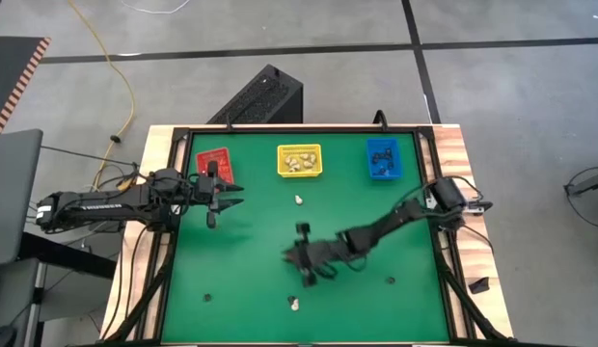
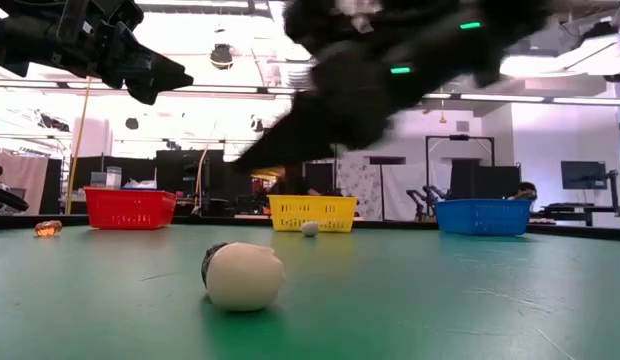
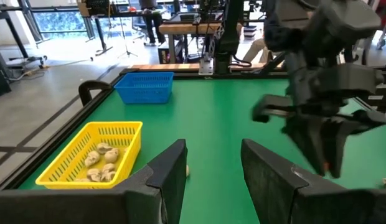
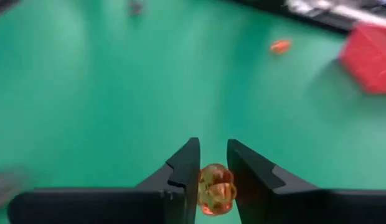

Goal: Sort Halloween decoration
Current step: Put the orange flower toy into the red bin

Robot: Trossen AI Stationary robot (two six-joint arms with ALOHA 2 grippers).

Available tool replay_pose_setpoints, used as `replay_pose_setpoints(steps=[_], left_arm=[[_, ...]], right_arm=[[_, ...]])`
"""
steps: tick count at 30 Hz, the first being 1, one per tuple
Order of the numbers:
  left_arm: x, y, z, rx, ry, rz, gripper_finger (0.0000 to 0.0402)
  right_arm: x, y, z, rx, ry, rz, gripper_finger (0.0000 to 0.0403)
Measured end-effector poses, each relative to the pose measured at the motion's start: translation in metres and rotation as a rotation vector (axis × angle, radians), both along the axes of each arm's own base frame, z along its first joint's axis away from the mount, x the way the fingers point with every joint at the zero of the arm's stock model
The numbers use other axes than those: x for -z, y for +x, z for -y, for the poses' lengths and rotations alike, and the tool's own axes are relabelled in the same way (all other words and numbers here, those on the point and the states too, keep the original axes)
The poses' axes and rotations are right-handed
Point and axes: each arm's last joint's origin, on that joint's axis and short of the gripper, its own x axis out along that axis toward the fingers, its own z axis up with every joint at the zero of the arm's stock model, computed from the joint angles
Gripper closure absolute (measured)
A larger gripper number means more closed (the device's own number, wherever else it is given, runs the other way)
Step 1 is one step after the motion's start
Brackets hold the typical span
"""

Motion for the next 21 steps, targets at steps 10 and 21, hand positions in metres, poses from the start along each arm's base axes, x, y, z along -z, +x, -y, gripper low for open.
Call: replay_pose_setpoints(steps=[10,21], left_arm=[[-0.003,-0.004,-0.003,-0.120,0.039,0.024,0.0259],[-0.019,-0.033,0.000,-0.199,0.061,0.183,0.0259]], right_arm=[[-0.026,0.104,0.119,0.112,0.067,0.200,0.0326],[-0.019,0.197,0.188,0.162,0.059,0.364,0.0322]])
